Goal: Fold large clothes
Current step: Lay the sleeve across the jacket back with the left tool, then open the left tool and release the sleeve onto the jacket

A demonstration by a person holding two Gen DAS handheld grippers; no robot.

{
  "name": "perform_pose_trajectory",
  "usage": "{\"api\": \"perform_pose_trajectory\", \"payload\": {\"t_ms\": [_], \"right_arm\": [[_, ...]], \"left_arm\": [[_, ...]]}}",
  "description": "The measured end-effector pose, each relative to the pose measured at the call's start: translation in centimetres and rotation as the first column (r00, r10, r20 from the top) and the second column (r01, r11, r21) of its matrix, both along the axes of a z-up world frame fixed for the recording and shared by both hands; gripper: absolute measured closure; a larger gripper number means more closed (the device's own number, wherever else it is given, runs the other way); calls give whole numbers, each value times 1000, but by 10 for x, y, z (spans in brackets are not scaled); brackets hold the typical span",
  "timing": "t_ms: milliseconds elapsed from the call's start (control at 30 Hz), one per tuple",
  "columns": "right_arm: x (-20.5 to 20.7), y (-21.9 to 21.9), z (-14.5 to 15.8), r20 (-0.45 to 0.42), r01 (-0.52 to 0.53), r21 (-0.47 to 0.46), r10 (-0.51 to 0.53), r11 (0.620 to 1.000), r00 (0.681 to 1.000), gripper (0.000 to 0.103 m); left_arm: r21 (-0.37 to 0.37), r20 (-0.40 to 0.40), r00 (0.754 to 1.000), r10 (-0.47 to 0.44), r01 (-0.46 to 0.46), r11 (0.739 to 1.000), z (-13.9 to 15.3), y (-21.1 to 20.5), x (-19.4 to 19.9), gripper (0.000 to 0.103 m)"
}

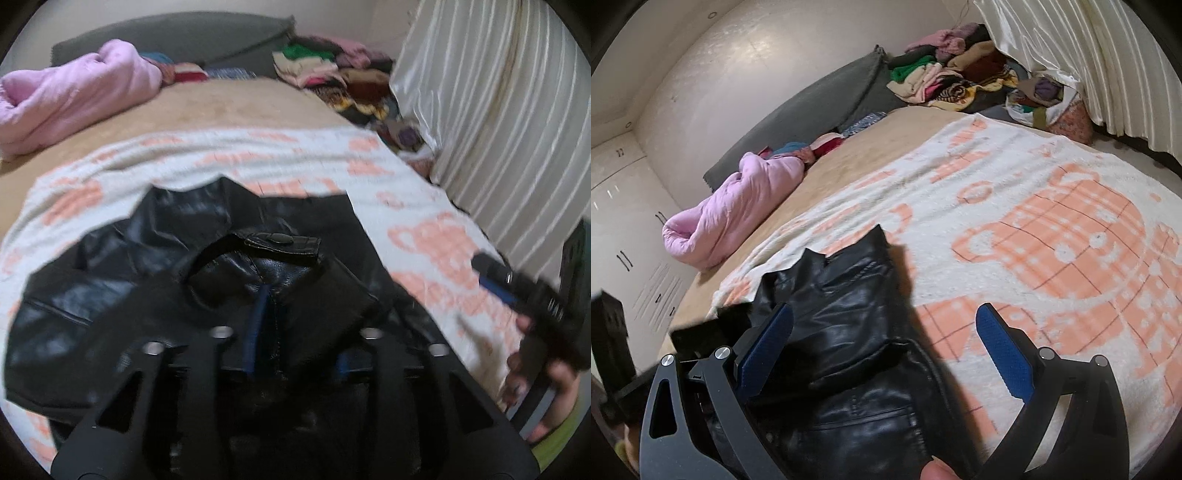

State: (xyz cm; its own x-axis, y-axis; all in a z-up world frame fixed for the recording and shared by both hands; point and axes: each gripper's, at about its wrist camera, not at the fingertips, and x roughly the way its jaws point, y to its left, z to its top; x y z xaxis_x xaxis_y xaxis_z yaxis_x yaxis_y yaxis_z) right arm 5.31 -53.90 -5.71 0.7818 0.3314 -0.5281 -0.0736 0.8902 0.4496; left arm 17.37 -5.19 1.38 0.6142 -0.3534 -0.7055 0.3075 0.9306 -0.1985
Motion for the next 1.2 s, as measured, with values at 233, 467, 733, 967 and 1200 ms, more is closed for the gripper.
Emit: {"api": "perform_pose_trajectory", "payload": {"t_ms": [233,467,733,967,1200], "right_arm": [[12,18,-13,-45,-78,-5,78,997,996,4],[20,59,-23,-80,-262,72,268,962,960,5],[37,121,-43,-183,-363,119,380,924,907,5],[43,156,-50,-211,-422,96,433,901,876,47],[29,182,-4,-38,-471,-105,470,876,882,91]], "left_arm": [[22,-82,994,-67,69,997,-39,-11,-12,25],[17,-74,993,-90,92,996,-31,11,-38,12],[32,-12,992,127,-127,991,3,105,-43,10],[-9,30,946,324,-324,946,29,192,-46,10],[-97,12,877,480,-477,874,40,264,-58,10]]}}
